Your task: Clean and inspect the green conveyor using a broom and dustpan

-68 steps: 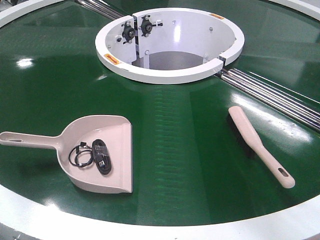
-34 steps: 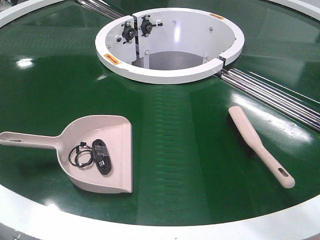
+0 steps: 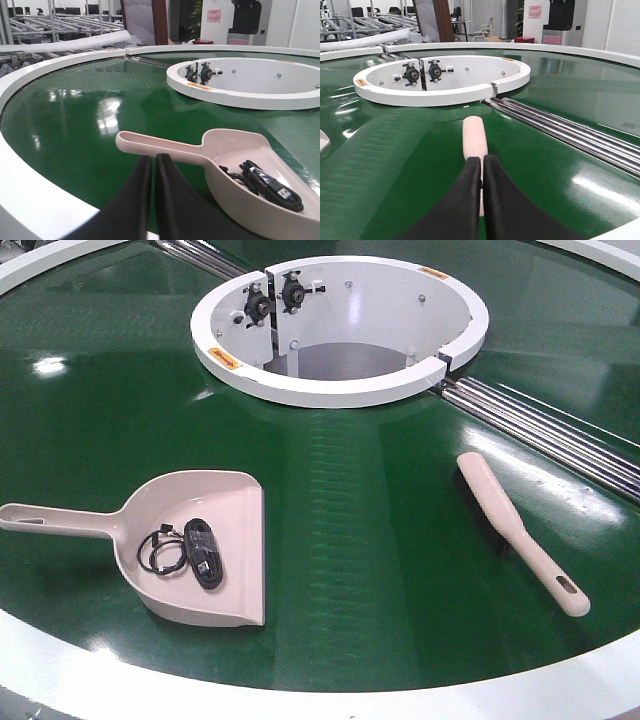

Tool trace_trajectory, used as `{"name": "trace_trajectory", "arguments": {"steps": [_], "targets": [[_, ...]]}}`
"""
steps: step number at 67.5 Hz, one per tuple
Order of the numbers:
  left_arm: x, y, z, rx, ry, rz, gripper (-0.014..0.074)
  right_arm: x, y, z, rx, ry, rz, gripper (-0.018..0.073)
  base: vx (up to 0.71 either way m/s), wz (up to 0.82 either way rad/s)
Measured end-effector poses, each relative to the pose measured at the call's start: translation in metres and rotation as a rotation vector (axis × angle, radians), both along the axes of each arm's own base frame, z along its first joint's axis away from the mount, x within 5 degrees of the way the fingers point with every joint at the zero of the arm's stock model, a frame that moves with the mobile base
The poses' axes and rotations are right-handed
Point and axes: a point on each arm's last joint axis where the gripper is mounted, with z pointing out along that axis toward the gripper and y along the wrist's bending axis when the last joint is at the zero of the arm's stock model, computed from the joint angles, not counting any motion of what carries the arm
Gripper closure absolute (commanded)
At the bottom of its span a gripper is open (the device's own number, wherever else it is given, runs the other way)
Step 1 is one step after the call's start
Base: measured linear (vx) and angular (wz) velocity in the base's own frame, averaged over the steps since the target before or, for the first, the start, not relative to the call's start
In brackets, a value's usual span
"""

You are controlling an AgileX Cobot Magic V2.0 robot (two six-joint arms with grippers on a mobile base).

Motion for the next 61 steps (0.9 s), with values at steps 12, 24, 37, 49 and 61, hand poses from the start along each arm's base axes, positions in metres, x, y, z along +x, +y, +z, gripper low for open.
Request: {"name": "trace_trajectory", "arguments": {"steps": [12, 24, 37, 49, 61], "targets": [[0.0, 0.0, 0.0, 0.0, 0.0, 0.0, 0.0602, 0.0, 0.0, 0.0, 0.0, 0.0, 0.0, 0.0568, 0.0, 0.0], [0.0, 0.0, 0.0, 0.0, 0.0, 0.0, 0.0602, 0.0, 0.0, 0.0, 0.0, 0.0, 0.0, 0.0568, 0.0, 0.0], [0.0, 0.0, 0.0, 0.0, 0.0, 0.0, 0.0602, 0.0, 0.0, 0.0, 0.0, 0.0, 0.0, 0.0568, 0.0, 0.0], [0.0, 0.0, 0.0, 0.0, 0.0, 0.0, 0.0602, 0.0, 0.0, 0.0, 0.0, 0.0, 0.0, 0.0568, 0.0, 0.0], [0.0, 0.0, 0.0, 0.0, 0.0, 0.0, 0.0602, 0.0, 0.0, 0.0, 0.0, 0.0, 0.0, 0.0568, 0.0, 0.0]]}}
